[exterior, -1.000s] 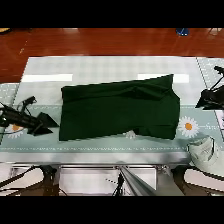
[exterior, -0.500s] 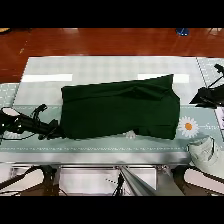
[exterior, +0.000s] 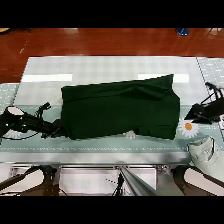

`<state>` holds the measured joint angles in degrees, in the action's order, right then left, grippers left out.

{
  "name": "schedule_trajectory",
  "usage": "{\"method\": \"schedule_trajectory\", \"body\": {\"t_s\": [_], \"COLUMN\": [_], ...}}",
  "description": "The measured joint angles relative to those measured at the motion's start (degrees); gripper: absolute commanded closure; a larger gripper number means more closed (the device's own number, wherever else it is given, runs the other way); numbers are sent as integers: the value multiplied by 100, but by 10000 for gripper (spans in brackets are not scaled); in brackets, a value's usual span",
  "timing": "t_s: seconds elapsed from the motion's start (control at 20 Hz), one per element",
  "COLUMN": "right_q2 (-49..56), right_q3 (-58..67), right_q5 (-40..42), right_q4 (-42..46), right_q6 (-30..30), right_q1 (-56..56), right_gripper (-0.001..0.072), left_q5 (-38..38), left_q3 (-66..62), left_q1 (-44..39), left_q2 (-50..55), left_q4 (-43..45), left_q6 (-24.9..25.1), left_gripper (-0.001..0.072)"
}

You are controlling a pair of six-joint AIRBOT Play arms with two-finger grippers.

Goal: Fold the shirts.

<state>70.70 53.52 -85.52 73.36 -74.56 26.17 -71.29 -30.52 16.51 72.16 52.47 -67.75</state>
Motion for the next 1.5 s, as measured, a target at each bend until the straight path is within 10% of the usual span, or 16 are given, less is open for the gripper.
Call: {"method": "schedule_trajectory", "body": {"t_s": [0.4, 0.65, 1.1, 1.5], "right_q2": [-138, -144, -916, 243], "right_q3": [-1325, -1646, 2, 1307], "right_q5": [835, 1510, 2076, 3825], "right_q4": [-612, -579, -730, -1683], "right_q6": [20, -380, -498, -452], "right_q1": [-87, -658, -931, -1086], "right_gripper": [247, 686, 689, 688], "left_q5": [17, 0, -304, 997], "left_q3": [-7, -144, -2033, -3342], "left_q1": [-9, -9, 96, -345], "left_q2": [0, -4, -254, 306], "left_q4": [-61, -186, -470, -1285], "left_q6": [26, 26, 92, 9], "left_gripper": [688, 689, 688, 688]}}
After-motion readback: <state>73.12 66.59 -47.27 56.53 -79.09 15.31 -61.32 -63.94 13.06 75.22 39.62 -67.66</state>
